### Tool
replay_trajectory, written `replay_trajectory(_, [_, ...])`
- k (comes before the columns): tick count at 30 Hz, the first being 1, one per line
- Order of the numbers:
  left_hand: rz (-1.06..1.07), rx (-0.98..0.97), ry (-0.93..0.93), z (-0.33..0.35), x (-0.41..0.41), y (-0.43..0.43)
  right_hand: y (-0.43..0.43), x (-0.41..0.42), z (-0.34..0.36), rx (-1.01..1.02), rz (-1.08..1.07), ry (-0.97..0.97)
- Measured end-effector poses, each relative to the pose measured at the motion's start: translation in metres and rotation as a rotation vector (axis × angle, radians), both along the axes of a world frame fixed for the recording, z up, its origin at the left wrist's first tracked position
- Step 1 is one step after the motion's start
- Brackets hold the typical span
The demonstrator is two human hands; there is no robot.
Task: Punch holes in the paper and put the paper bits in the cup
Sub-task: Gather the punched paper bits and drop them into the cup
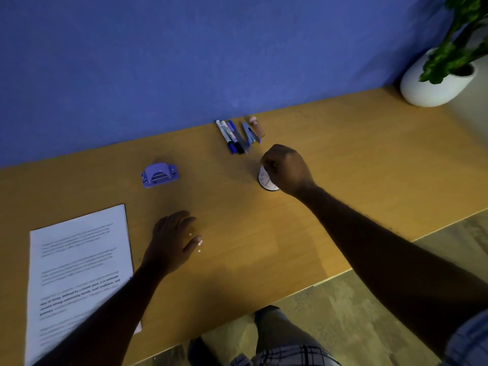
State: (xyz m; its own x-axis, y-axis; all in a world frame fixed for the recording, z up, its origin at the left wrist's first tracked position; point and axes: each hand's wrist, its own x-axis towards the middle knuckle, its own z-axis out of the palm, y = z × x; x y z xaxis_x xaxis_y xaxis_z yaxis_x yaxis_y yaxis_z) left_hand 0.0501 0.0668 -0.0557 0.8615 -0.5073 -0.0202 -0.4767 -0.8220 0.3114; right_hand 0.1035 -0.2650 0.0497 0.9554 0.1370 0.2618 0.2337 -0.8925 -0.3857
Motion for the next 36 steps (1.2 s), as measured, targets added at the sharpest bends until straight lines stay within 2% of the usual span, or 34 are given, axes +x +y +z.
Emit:
replay_trajectory(4, [0.015, 0.045, 0.025, -0.001, -0.018, 0.017, 0.041, -0.028, -0.022, 0.118, 0.124, 0.109])
replay_trajectory(9, [0.076, 0.176, 0.032, -0.002, -0.042, 0.019, 0.083, -0.060, -0.060, 0.110, 0.256, 0.276])
replay_trajectory(13, [0.110, 0.277, 0.113, -0.011, -0.053, 0.009, 0.099, -0.080, -0.083, 0.097, 0.271, 0.354])
replay_trajectory(20, [-0.013, 0.276, 0.122, -0.022, -0.063, -0.005, 0.105, -0.097, -0.098, 0.031, 0.338, 0.329])
replay_trajectory(26, [0.130, 0.282, 0.112, -0.012, -0.068, 0.007, 0.125, -0.092, -0.104, -0.067, 0.337, 0.304])
replay_trajectory(36, [0.125, 0.226, 0.115, -0.013, -0.074, 0.023, 0.153, -0.126, -0.122, -0.129, 0.443, 0.265])
